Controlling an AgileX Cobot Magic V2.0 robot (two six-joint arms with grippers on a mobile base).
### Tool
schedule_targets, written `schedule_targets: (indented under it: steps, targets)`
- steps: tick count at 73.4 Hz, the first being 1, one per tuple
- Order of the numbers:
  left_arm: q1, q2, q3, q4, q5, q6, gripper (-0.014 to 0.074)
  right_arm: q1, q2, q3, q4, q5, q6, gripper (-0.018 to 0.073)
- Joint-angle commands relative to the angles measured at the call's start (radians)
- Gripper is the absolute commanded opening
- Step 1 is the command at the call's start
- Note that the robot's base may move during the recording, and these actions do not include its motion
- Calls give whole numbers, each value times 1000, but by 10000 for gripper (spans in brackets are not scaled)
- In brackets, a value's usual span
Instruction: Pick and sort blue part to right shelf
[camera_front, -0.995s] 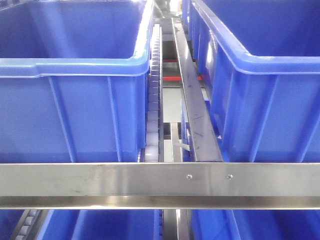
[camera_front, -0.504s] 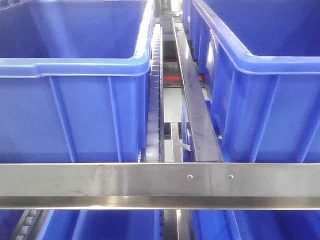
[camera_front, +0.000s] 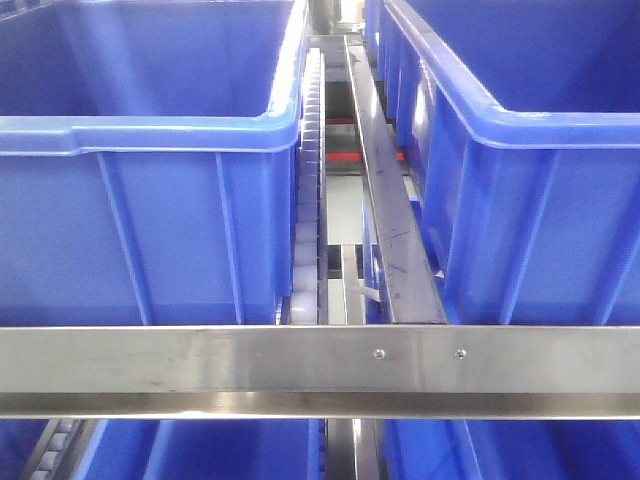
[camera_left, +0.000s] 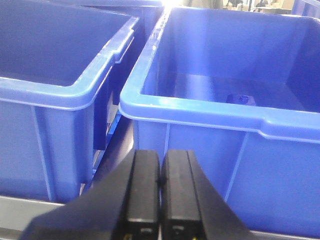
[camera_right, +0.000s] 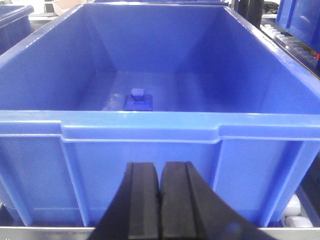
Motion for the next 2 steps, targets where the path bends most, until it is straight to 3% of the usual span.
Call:
schedule_targets:
  steps: [1, 2]
  targets:
    - [0, -22, 24, -10, -94, 0, 127, -1, -23, -20, -2, -99, -8, 38]
    - [0, -22, 24, -10, -94, 0, 127, -1, -23, -20, -2, -99, -8, 38]
